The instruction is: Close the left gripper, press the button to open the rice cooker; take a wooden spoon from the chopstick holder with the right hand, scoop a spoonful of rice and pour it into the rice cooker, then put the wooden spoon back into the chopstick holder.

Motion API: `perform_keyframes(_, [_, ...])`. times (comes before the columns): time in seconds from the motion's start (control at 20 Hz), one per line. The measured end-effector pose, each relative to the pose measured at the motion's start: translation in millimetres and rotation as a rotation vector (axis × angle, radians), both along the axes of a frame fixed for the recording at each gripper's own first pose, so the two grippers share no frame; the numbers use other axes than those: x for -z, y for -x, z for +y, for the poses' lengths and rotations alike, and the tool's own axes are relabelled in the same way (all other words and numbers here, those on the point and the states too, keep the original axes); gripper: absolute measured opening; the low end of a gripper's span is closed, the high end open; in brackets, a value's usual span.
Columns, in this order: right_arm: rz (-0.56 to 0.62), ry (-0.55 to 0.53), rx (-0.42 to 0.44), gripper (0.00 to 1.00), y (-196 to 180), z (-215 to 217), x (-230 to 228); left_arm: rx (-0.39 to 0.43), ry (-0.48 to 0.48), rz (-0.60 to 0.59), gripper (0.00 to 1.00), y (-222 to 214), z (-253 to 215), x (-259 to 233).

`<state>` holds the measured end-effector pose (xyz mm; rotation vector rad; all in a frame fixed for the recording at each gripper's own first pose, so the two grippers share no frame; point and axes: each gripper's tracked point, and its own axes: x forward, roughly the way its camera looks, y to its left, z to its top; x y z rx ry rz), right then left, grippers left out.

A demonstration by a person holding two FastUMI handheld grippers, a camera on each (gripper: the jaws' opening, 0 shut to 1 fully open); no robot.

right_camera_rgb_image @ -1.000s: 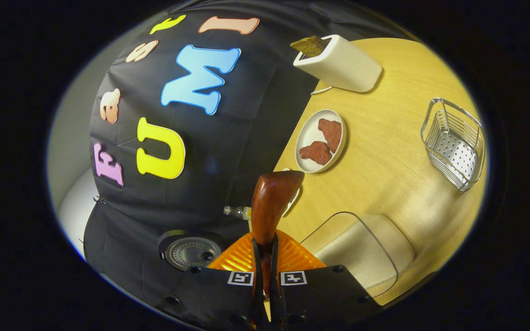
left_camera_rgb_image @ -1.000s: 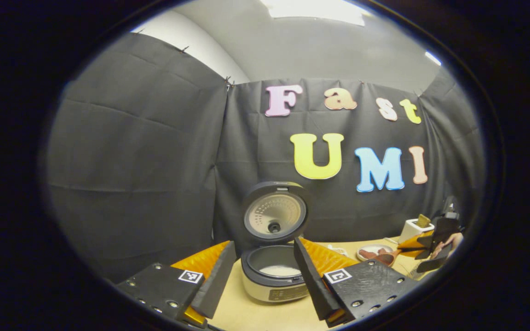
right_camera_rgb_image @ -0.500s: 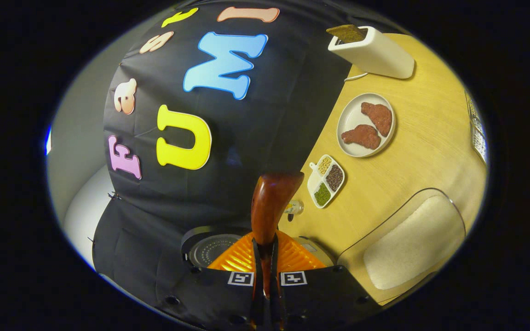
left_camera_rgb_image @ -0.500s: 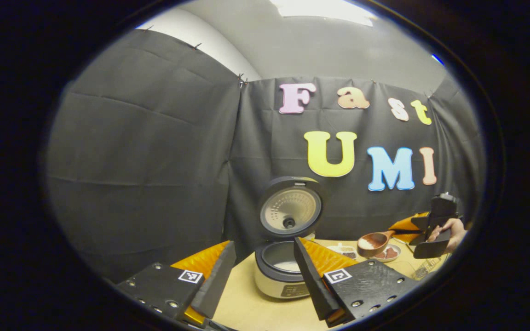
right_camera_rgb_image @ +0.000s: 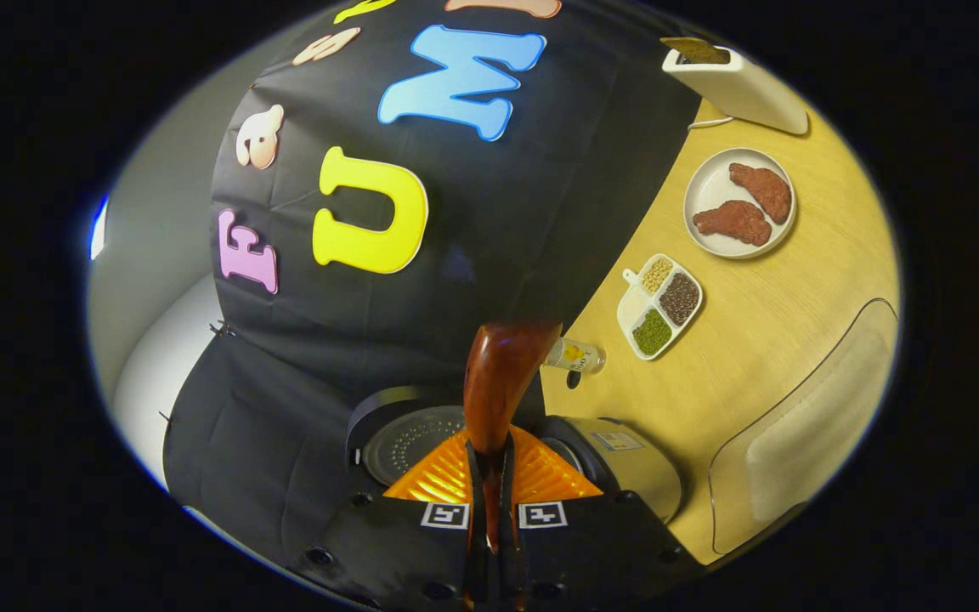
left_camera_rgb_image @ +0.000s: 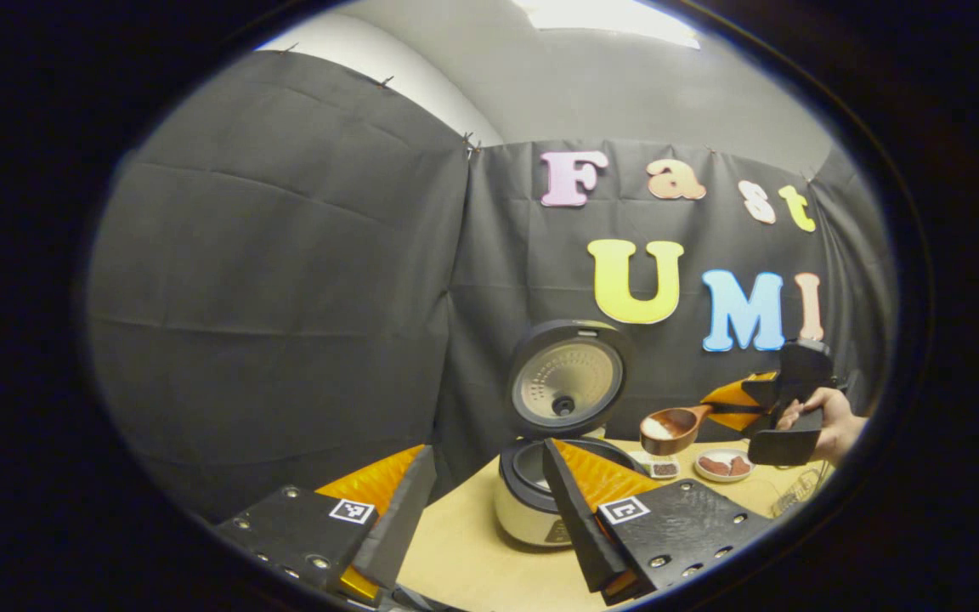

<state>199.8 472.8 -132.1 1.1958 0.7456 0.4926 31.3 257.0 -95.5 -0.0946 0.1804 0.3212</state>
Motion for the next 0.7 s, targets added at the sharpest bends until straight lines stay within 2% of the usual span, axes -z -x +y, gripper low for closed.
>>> perform_keyframes(0.3, [-0.044,0.062,-0.072,0.07,4.0,55.0,7.4,-0.048,0.013,0.013,0.78,13.1,21.6,10.3])
perform_keyframes(0.35, [-0.045,0.068,-0.085,0.03,5.2,63.8,8.7,-0.056,0.014,0.014,0.78,14.8,24.0,11.9])
perform_keyframes(0.45, [-0.051,0.086,-0.105,0.07,5.5,81.1,16.3,-0.071,0.014,0.018,0.78,16.6,30.5,14.4])
perform_keyframes(0.5, [-0.058,0.100,-0.116,0.03,6.1,89.8,19.8,-0.078,0.014,0.019,0.78,18.3,33.4,14.5])
perform_keyframes(0.55, [-0.067,0.117,-0.127,0.07,7.2,96.2,23.2,-0.084,0.014,0.021,0.78,20.0,35.0,15.1])
perform_keyframes(0.7, [-0.112,0.185,-0.161,0.07,10.2,117.2,36.0,-0.102,0.013,0.029,0.78,24.4,41.6,18.5])
